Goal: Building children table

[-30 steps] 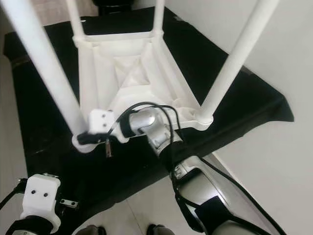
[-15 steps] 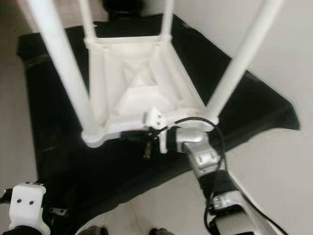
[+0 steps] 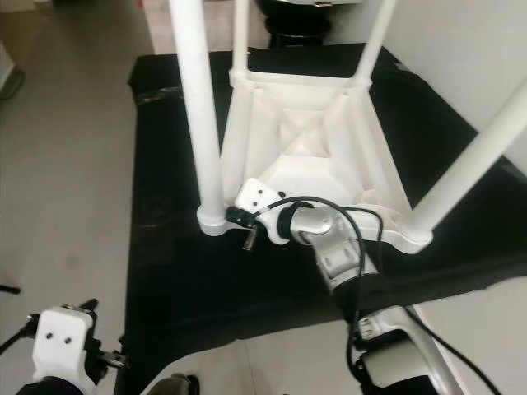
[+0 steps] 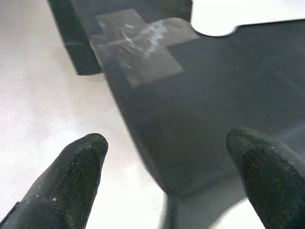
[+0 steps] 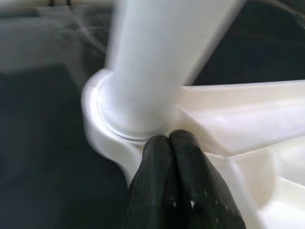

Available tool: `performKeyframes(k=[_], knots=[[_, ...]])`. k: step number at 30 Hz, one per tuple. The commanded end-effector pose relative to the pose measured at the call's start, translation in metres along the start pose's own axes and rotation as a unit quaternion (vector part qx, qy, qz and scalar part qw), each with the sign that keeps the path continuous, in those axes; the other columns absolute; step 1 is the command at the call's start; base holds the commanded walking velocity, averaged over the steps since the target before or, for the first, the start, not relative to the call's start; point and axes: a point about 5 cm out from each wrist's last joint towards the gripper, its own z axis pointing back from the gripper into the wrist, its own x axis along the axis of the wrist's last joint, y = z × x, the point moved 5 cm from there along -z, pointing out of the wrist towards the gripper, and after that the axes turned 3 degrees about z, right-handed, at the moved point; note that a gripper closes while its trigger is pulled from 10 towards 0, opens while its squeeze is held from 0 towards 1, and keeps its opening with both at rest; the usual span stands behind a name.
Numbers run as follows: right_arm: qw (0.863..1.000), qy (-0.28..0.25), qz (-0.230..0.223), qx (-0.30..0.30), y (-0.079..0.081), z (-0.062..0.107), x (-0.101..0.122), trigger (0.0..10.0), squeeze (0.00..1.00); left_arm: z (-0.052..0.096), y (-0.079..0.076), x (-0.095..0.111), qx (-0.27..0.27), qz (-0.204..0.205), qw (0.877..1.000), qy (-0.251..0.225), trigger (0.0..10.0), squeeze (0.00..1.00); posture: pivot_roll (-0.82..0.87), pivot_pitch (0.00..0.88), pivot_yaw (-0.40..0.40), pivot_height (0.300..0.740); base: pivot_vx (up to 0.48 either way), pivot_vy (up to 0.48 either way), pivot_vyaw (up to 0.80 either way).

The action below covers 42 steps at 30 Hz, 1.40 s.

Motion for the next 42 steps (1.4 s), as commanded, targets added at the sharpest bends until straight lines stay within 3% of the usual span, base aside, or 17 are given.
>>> performKeyframes(k=[1,10,18,25,32,34,36,42], knots=[[1.000,0.020,0.007,-0.016,-0.008,0.005,-0.003,10.0,0.00,0.001,-0.006,0.005,-0.027,0.007,1.000,-0.013,10.0,0.00,0.10,0.130,-0.046,0.740,0.000,0.000,0.80],[0.999,0.041,0.028,-0.014,-0.015,0.015,-0.010,10.0,0.00,0.000,-0.012,0.006,-0.049,0.012,0.999,-0.013,10.0,0.00,0.09,0.125,-0.043,0.740,0.000,0.000,0.80],[0.991,0.075,0.075,0.084,0.009,0.024,-0.021,10.0,0.00,-0.001,-0.014,0.005,-0.057,0.011,0.998,-0.013,10.0,0.00,0.09,0.117,-0.046,0.740,0.000,0.000,0.80],[0.985,0.091,0.081,0.123,0.019,0.030,-0.026,10.0,0.00,-0.001,-0.014,0.004,-0.060,0.011,0.998,-0.013,10.0,0.00,0.09,0.118,-0.046,0.740,0.000,0.000,0.76],[0.982,0.109,0.087,0.125,0.016,0.034,-0.032,10.0,0.00,-0.001,-0.015,0.005,-0.061,0.010,0.998,-0.013,10.0,0.00,0.09,0.123,-0.047,0.740,0.000,0.000,0.15],[0.971,0.170,0.094,0.141,0.010,0.052,-0.053,10.0,0.00,-0.001,-0.016,0.004,-0.064,0.009,0.998,-0.011,10.0,0.00,0.09,0.126,-0.048,0.740,0.000,0.000,0.00],[0.967,0.195,0.091,0.140,0.005,0.060,-0.061,10.0,0.00,-0.001,-0.016,0.004,-0.066,0.010,0.998,-0.011,10.0,0.00,0.09,0.126,-0.050,0.740,0.000,0.000,0.00],[0.964,0.211,0.085,0.139,0.000,0.069,-0.065,10.0,0.00,-0.001,-0.017,0.004,-0.069,0.011,0.997,-0.011,10.0,0.00,0.09,0.129,-0.049,0.740,0.000,0.000,0.00]])
